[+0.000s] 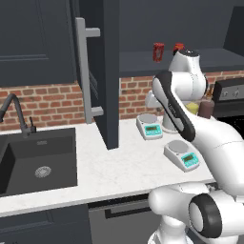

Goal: Pick the yogurt and place it on the digital scale for weighing, and close the cabinet.

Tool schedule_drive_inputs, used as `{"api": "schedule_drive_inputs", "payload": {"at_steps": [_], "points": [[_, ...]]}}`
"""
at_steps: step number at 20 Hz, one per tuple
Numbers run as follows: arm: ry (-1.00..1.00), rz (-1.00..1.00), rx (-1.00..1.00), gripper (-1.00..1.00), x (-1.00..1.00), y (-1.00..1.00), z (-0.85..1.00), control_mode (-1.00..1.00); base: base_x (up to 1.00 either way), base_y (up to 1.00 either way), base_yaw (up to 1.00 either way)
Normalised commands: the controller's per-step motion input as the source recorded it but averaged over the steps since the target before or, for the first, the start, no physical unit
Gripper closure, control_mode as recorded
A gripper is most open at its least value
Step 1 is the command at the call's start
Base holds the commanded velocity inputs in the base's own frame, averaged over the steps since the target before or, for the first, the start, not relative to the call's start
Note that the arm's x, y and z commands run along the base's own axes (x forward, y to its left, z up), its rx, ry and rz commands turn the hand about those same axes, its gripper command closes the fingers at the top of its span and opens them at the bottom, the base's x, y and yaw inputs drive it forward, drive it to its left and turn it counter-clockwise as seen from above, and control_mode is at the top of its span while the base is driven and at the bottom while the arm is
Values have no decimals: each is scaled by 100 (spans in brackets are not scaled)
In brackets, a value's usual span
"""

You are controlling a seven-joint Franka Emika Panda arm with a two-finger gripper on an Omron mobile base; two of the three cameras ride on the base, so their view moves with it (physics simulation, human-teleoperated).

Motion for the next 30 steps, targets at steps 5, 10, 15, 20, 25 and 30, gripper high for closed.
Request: {"api": "schedule_drive_inputs", "payload": {"at_steps": [5,10,15,20,25,30], "points": [[-11,0,0,-100,-42,0,1,-100,0,0,0],[-41,0,-4,-100,-83,1,15,-100,0,0,0],[-47,0,-1,-100,-65,0,64,-100,0,0,0],[-22,0,0,-100,-35,0,75,-100,0,0,0],[-21,0,0,-100,-34,0,79,-100,0,0,0],[-12,0,0,-100,-20,0,70,-100,0,0,0]]}}
